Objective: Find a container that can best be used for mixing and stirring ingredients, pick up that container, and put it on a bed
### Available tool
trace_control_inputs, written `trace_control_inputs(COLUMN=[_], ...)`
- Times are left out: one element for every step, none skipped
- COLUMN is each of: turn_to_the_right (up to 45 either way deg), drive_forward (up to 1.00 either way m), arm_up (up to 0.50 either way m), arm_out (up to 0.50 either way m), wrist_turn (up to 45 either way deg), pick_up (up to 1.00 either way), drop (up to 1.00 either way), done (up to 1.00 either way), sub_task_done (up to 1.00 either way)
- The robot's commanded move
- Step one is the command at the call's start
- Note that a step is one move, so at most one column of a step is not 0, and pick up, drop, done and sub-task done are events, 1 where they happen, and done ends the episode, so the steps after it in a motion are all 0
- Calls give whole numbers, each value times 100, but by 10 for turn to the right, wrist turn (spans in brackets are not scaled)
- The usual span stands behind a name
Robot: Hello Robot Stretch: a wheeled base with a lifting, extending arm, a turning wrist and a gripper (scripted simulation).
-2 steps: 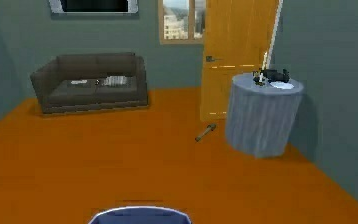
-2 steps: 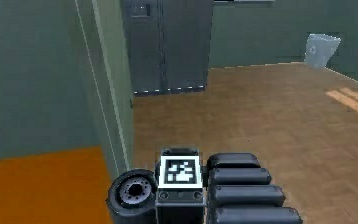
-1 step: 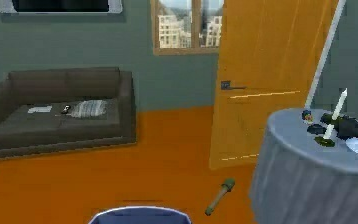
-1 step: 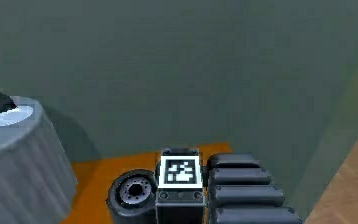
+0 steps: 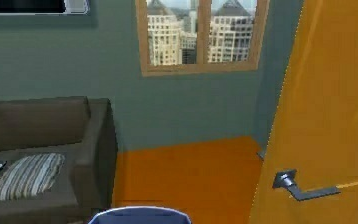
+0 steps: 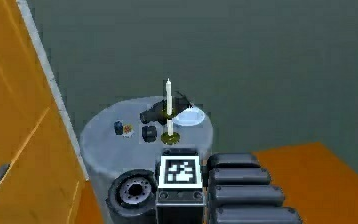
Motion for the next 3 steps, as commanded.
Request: trace_control_inputs(turn_to_the_right=[30, 0, 270], drive_forward=[0, 90, 0], arm_up=[0, 0, 0], arm_out=[0, 0, 0], wrist_turn=[0, 0, 0], pick_up=[0, 0, 0], drop=[0, 0, 0], done=[0, 0, 0], sub_task_done=[0, 0, 0])
